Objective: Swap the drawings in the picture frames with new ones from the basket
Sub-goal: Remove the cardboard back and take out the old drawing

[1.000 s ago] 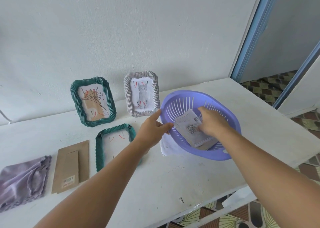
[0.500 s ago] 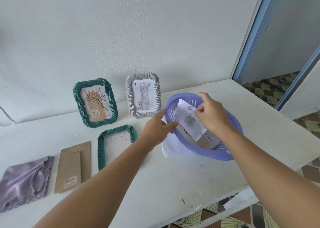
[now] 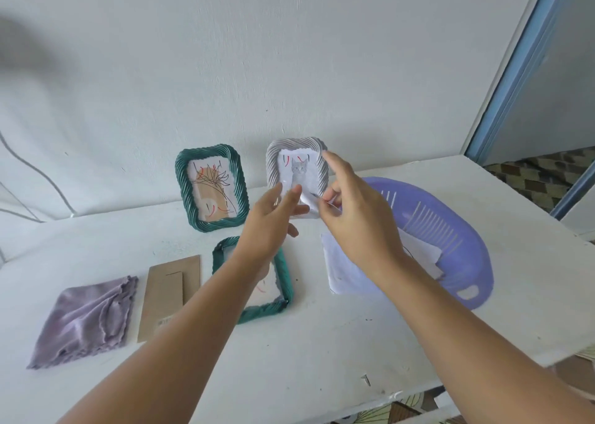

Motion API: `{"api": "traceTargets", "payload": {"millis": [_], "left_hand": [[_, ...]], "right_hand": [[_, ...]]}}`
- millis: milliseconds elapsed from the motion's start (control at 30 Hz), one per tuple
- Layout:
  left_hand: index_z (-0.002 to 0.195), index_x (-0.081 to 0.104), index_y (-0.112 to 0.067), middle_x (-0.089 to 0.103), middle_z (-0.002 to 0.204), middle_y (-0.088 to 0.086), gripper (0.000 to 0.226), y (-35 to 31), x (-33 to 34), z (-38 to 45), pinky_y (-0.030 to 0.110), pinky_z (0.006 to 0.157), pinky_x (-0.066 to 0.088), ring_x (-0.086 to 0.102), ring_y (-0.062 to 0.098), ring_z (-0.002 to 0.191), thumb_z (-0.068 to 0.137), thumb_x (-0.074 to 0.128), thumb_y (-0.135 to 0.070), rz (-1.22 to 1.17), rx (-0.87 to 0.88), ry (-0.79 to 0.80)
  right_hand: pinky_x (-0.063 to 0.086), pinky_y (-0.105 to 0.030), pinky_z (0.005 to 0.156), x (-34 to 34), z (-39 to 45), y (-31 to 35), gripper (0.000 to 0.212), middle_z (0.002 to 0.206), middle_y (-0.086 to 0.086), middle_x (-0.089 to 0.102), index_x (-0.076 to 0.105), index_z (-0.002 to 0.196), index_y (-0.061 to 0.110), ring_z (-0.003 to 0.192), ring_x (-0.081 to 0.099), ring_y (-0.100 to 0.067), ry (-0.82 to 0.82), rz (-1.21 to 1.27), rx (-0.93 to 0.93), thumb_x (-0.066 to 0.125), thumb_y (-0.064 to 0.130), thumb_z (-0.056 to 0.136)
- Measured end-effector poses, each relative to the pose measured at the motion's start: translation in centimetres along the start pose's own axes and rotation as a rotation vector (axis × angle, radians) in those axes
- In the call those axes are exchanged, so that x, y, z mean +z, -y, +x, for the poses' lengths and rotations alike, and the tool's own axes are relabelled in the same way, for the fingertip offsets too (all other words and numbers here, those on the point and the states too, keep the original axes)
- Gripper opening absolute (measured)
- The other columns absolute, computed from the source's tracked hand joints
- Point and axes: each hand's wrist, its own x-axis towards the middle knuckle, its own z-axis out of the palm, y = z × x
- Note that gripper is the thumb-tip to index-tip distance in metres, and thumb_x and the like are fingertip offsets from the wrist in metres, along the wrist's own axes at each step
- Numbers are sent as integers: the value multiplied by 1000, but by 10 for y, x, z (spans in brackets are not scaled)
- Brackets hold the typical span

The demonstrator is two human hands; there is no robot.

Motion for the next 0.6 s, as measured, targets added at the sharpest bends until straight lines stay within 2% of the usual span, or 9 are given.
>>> {"api": "traceTargets", "payload": {"millis": [133, 200, 267, 367, 433, 467, 500, 533, 600], "left_hand": [[147, 48, -17, 79, 98, -4, 64, 7, -26, 0, 32, 79, 48, 55, 11, 58, 94, 68, -47, -138, -86, -113], [148, 48, -23, 74, 95, 0, 64, 14, -41, 2, 30, 75, 50, 54, 11, 58, 90, 73, -34, -160, -128, -195], [147, 49, -26, 67, 91, 1, 63, 22, -59, 4, 26, 65, 48, 52, 11, 57, 89, 73, -25, -169, -149, -226], [148, 50, -28, 63, 90, 0, 61, 30, -88, 2, 22, 59, 44, 49, 10, 57, 91, 71, -19, -125, -161, -221], [149, 48, -30, 60, 86, -1, 64, 33, -104, -1, 23, 60, 43, 47, 10, 56, 92, 70, -14, -132, -183, -178], [149, 47, -32, 59, 83, -2, 65, 35, -110, -3, 22, 58, 44, 46, 9, 54, 92, 69, -12, -153, -197, -148], [149, 48, -34, 59, 80, -2, 65, 37, -115, -5, 21, 55, 44, 45, 9, 52, 92, 69, -10, -178, -215, -123], [147, 50, -35, 60, 76, -4, 65, 39, -120, -7, 19, 54, 45, 44, 9, 51, 91, 70, -9, -194, -234, -106], [144, 53, -39, 61, 66, -9, 62, 44, -126, -10, 20, 57, 45, 46, 8, 51, 91, 70, -12, -159, -255, -87]], "right_hand": [[53, -39, 71, 28, -4, 23, 69, 91, 11, 65, 40, 153, 27, 85, 62, -16, 67, 34, -104, 68, 13, 92], [53, -40, 75, 40, -7, 28, 67, 94, 9, 65, 42, 153, 25, 87, 62, -18, 108, 69, -135, 71, 16, 92], [51, -36, 82, 50, -11, 30, 66, 101, 8, 63, 44, 151, 26, 96, 59, -16, 143, 134, -129, 73, 31, 92], [42, -31, 102, 66, -12, 26, 54, 115, 7, 56, 50, 146, 36, 118, 51, -13, 166, 288, 10, 63, 49, 95], [37, -32, 114, 74, -7, 21, 41, 122, 18, 50, 53, 140, 49, 128, 48, -5, 290, 475, 190, 59, 45, 99], [36, -30, 116, 78, -6, 19, 39, 126, 26, 48, 54, 137, 55, 127, 48, 5, 382, 583, 267, 60, 42, 100], [37, -27, 115, 81, -7, 18, 40, 131, 29, 50, 55, 135, 58, 122, 48, 16, 475, 682, 322, 61, 39, 100], [39, -22, 111, 85, -9, 17, 41, 135, 23, 56, 56, 133, 60, 115, 50, 22, 561, 772, 359, 63, 37, 100], [45, -14, 101, 94, -16, 16, 41, 129, 6, 67, 60, 132, 56, 109, 58, 15, 660, 907, 393, 66, 32, 99]]}}
